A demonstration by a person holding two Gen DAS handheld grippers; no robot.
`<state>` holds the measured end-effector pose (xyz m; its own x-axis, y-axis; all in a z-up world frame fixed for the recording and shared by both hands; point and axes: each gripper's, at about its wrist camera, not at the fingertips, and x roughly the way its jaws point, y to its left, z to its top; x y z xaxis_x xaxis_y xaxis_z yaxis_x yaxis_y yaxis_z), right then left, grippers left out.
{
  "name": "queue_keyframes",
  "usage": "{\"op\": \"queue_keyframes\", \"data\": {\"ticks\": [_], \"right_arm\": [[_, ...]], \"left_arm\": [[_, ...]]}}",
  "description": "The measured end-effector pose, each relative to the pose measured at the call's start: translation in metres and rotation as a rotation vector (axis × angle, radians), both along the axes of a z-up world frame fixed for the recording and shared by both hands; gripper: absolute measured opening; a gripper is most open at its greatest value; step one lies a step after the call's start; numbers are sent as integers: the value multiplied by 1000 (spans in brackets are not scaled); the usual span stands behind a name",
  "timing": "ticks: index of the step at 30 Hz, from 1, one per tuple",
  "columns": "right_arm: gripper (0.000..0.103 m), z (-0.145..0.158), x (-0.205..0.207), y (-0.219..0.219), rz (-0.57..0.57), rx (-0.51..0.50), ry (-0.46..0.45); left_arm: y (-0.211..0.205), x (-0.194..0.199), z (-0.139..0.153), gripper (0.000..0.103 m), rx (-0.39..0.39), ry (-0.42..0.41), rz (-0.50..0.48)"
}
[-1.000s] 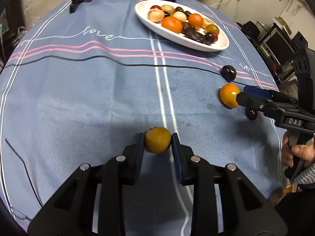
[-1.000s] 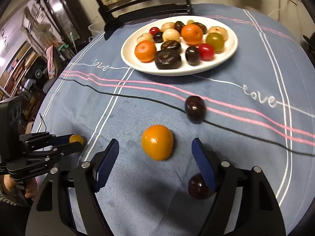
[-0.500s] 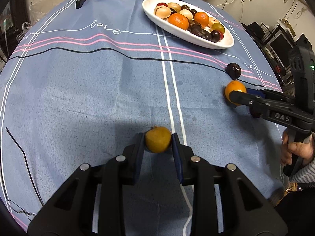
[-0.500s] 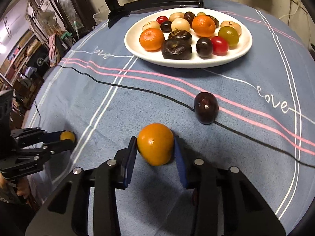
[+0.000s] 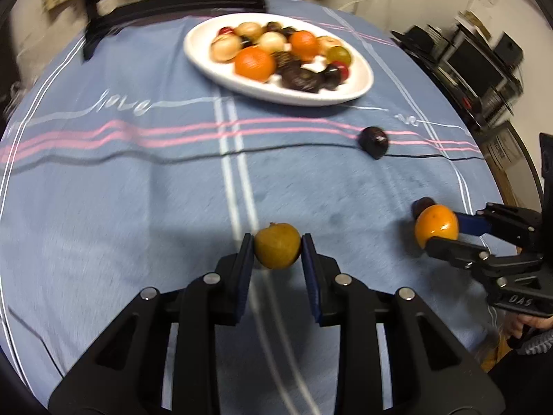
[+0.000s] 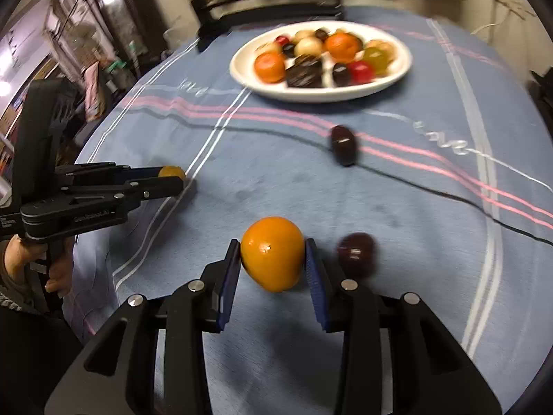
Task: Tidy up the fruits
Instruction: 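Grasp an orange tomato with the right tool while the left tool holds the yellow fruit, then carry both fruits onto the white plate and open both tools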
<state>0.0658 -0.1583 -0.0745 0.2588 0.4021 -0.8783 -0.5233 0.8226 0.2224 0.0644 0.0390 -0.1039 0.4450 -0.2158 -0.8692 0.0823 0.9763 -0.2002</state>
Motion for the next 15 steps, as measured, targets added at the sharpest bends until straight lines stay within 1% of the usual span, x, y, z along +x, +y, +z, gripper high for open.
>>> {"op": "queue_keyframes", "data": {"ticks": [5,8,11,15], "right_arm": [[38,13,3,-33,-121,29,-15],[38,20,11,-48,-184,54,-19],[38,27,25,-54,-214,68,-33],[38,39,57,-48,-210,88,-76]], "left_arm": [[-15,16,8,28,31,-22,-64],[-19,29,15,28,60,-43,-85],[-18,47,25,28,81,-71,-89],[-16,79,39,28,99,-109,-76]]}}
